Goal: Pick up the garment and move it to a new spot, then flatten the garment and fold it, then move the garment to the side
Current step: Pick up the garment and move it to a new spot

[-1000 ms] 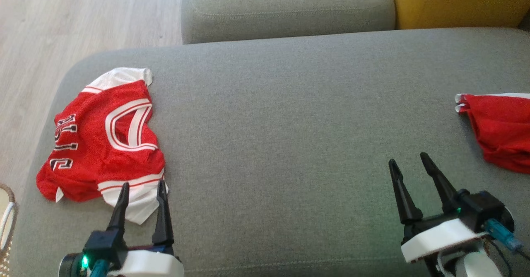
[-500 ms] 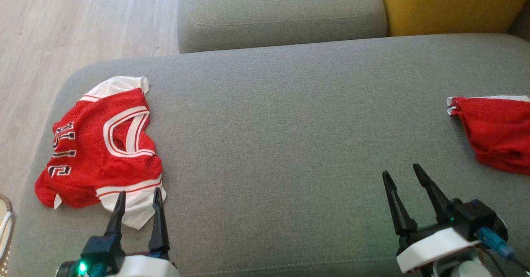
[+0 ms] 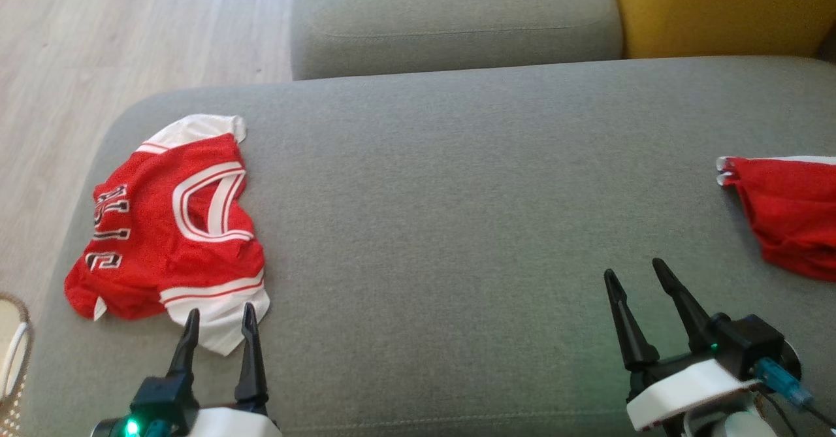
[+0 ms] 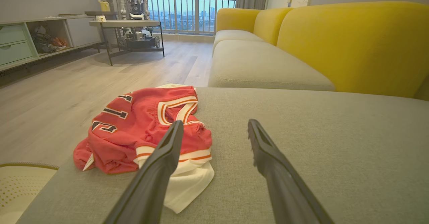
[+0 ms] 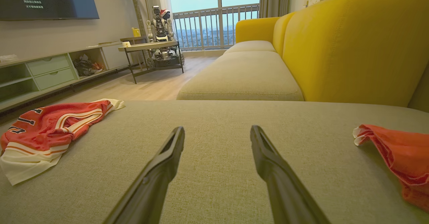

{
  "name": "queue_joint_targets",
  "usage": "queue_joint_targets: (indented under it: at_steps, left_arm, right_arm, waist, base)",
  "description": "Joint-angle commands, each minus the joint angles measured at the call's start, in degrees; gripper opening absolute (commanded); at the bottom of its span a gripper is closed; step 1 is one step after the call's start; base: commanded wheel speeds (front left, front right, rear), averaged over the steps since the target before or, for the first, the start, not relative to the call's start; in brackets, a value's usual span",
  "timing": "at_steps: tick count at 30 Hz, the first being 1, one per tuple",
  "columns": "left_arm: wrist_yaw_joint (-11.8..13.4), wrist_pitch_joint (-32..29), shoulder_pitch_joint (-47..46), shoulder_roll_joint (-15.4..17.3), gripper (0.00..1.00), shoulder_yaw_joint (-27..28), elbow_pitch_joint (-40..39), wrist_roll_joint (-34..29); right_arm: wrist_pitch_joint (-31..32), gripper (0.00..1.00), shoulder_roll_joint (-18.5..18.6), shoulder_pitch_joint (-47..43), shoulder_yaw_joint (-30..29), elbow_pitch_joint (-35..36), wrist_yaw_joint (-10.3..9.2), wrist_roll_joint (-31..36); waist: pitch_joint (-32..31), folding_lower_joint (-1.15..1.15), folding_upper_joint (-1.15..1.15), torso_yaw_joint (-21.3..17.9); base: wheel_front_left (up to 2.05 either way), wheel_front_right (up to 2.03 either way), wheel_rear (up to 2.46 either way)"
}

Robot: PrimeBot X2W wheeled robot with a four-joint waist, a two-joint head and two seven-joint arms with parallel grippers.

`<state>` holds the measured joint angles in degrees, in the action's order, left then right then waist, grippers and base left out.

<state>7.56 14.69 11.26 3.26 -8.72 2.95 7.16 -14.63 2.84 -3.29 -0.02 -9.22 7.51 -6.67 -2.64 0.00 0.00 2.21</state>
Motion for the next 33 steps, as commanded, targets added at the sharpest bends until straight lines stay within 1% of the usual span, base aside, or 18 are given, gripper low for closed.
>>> queue_joint_targets:
  at_steps: [1, 3, 4, 9, 20, 25, 27, 33]
  left_arm:
    - [0.0, 0.3, -2.9, -0.4, 1.00, 1.6, -1.6, -0.3]
    - [0.3, 0.3, -3.0, -0.4, 1.00, 1.3, -1.8, -0.3]
    - [0.3, 0.3, -3.0, -0.4, 1.00, 1.3, -1.8, -0.3]
    - [1.2, 0.3, -2.9, -0.4, 1.00, 0.3, -2.2, -0.4]
    - [1.9, 0.3, -2.3, -0.4, 1.00, -0.8, -3.0, 0.1]
    - [2.2, 0.3, -2.1, -0.4, 1.00, -0.7, -3.4, 0.3]
    - [2.2, 0.3, -1.9, -0.4, 1.00, -0.5, -3.6, 0.4]
    - [3.2, 0.3, -1.7, -0.4, 1.00, 0.7, -4.9, 1.1]
  right_arm:
    - [-0.4, 1.00, 0.0, 0.8, 1.1, 2.0, -0.02, -0.6]
    - [-0.4, 1.00, 0.0, 0.7, 1.2, 2.0, -0.02, -0.5]
    - [-0.4, 1.00, 0.0, 0.7, 1.2, 2.0, -0.02, -0.5]
    - [-0.4, 1.00, 0.0, 0.2, 1.8, 2.2, -0.02, -0.4]
    - [-0.4, 1.00, 0.0, -0.8, 2.2, 2.4, -0.02, -0.1]
    - [-0.4, 1.00, 0.0, -0.7, 2.5, 2.2, -0.02, 0.0]
    - [-0.4, 1.00, 0.0, -0.8, 2.8, 2.0, -0.02, 0.0]
    - [-0.4, 1.00, 0.0, 0.4, 4.0, 1.6, -0.02, 0.7]
  waist:
    - [0.4, 0.00, 0.00, 1.1]
    - [0.5, 0.00, 0.00, 2.2]
    - [0.5, 0.00, 0.00, 2.2]
    - [0.7, 0.00, 0.00, 6.4]
    - [1.3, 0.00, 0.00, 18.6]
    - [1.1, 0.00, 0.00, 23.2]
    - [1.1, 0.00, 0.00, 24.6]
    - [2.8, 0.00, 0.00, 25.6]
  base:
    - [0.00, 0.00, 0.00]
    - [0.00, 0.00, 0.00]
    - [0.00, 0.00, 0.00]
    - [0.00, 0.00, 0.00]
    - [0.00, 0.00, 0.00]
    - [0.00, 0.00, 0.00]
    - [0.00, 0.00, 0.00]
    - [0.00, 0.00, 0.00]
